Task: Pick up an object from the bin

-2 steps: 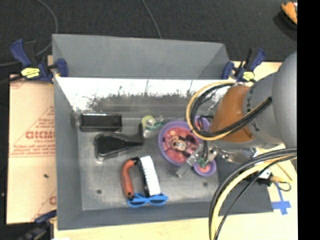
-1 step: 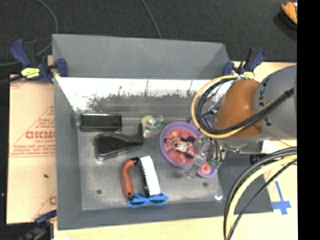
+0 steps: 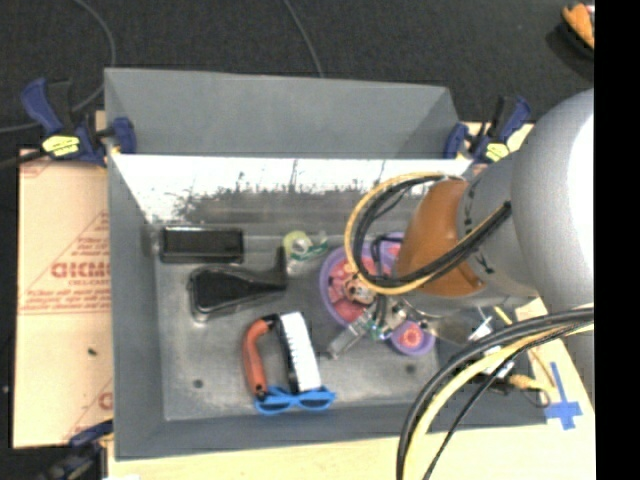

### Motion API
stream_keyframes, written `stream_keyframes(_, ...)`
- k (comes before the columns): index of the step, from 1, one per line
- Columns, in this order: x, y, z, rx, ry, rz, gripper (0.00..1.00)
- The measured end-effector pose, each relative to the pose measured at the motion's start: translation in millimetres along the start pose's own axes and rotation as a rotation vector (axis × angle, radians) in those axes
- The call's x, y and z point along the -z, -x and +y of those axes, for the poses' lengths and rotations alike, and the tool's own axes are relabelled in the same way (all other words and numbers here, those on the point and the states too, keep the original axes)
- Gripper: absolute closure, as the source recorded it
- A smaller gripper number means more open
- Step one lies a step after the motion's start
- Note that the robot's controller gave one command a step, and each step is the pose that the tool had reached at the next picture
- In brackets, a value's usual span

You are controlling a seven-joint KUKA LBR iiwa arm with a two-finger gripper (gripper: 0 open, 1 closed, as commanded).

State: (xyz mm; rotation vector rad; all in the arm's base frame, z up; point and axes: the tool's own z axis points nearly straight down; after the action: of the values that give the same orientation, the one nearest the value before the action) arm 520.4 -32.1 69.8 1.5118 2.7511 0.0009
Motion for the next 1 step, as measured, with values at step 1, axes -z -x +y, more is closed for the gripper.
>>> stream_keyframes(1,1.3,6.8,20.4,0.290,0.003,-0.008,1.00)
